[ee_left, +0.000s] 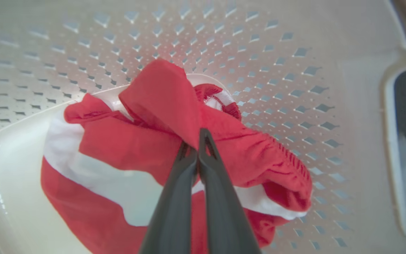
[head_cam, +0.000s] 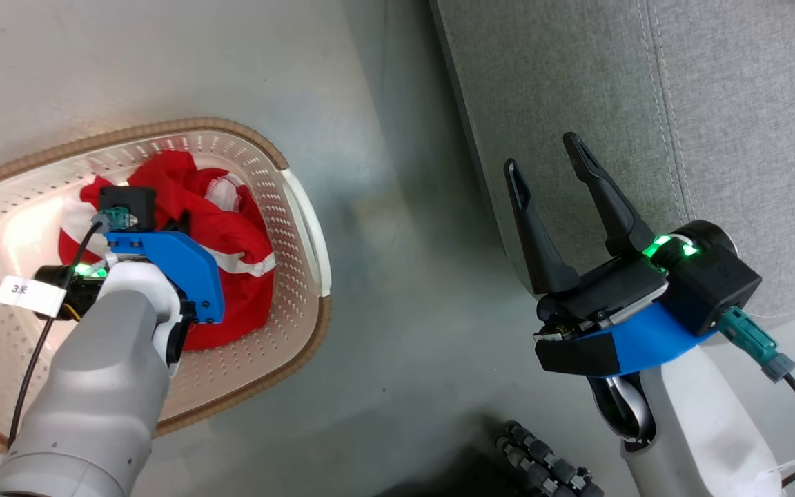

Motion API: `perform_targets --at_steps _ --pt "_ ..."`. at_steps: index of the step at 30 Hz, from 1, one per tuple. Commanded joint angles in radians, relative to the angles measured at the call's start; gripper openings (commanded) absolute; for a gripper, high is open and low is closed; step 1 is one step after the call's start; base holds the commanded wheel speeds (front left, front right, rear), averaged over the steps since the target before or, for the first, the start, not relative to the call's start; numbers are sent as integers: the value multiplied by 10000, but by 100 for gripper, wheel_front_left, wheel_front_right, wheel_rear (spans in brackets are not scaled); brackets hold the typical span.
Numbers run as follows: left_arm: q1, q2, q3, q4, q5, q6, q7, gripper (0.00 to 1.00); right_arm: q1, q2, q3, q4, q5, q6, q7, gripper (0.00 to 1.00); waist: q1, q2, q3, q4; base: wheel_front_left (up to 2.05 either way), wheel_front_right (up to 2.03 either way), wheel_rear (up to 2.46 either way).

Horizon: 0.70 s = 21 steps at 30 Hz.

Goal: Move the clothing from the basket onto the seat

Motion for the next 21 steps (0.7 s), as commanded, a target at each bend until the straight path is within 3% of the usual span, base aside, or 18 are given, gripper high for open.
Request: perform_targets --at_steps 1,21 --pt "-31 -1 -2 9 -24 -12 -63 0 -115 13 -28 32 -63 1 -50 100 0 0 -143 101 0 0 0" --pt "1006 -856 -1210 -337 593 -551 -1178 0 583 7 -714 1013 -1081 1 -44 100 0 0 -3749 1819 0 0 0"
